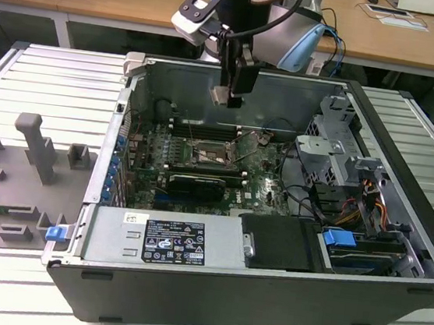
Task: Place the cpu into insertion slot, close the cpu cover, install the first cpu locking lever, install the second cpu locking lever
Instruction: 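Place the cpu into insertion slot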
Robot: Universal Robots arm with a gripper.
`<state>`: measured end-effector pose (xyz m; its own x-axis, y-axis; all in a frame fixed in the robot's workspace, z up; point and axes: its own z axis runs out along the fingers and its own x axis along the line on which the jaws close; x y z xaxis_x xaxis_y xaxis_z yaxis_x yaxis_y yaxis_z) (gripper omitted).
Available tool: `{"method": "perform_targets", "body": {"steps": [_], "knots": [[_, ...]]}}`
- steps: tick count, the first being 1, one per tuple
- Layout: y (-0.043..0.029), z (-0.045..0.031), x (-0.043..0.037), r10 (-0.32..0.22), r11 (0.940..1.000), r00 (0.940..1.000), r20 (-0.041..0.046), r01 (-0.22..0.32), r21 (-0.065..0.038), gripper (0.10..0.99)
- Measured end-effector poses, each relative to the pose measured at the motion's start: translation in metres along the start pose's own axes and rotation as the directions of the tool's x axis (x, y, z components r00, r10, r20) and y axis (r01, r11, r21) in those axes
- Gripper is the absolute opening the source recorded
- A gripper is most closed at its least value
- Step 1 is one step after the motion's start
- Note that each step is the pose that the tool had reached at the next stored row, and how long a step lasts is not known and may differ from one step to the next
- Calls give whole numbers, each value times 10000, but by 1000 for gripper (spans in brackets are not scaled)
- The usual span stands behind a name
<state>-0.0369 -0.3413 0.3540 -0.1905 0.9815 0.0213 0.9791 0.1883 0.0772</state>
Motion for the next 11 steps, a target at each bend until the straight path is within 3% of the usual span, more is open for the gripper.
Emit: {"method": "perform_targets", "body": {"steps": [11], "knots": [[-3,44,-1,7,10000,10000,-2,-7,12,541]]}}
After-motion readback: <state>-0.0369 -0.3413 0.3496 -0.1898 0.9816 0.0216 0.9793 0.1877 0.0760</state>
